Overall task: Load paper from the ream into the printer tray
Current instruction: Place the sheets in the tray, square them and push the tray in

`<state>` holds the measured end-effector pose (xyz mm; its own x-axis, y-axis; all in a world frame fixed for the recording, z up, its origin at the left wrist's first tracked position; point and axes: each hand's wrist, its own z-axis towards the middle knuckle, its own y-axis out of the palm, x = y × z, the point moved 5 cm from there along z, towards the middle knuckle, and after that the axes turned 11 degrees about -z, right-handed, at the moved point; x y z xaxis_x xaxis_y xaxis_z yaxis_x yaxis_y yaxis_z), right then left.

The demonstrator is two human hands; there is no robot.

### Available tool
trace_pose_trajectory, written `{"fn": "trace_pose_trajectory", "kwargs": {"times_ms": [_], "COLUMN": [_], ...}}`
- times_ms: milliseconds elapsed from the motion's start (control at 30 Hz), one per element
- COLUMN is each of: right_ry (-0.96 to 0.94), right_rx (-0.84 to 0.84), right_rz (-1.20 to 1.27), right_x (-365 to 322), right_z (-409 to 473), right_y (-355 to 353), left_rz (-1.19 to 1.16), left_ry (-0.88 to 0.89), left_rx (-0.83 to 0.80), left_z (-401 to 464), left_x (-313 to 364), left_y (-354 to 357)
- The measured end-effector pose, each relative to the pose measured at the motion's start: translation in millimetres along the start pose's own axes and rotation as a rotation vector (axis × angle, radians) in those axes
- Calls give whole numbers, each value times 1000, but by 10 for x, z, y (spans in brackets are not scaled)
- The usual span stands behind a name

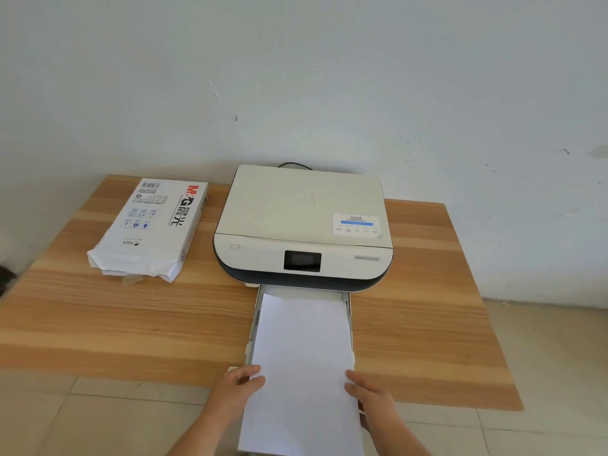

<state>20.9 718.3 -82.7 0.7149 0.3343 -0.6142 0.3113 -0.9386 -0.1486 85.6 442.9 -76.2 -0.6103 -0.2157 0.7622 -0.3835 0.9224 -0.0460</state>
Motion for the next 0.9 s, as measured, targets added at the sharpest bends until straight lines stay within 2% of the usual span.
{"fn": "trace_pose_trajectory", "kwargs": {"times_ms": [267, 900], "right_ry": [58, 63], "right_rx": [5, 91], "right_rz": [40, 109], "right_x": [149, -21], "right_z": [113, 216], "right_y": [-21, 59], "left_rz": [9, 17], "left_ry": [-18, -84], "left_rx": [43, 35], "left_z": [-32, 229], "left_x": [-8, 91], "left_y": [-4, -65]}}
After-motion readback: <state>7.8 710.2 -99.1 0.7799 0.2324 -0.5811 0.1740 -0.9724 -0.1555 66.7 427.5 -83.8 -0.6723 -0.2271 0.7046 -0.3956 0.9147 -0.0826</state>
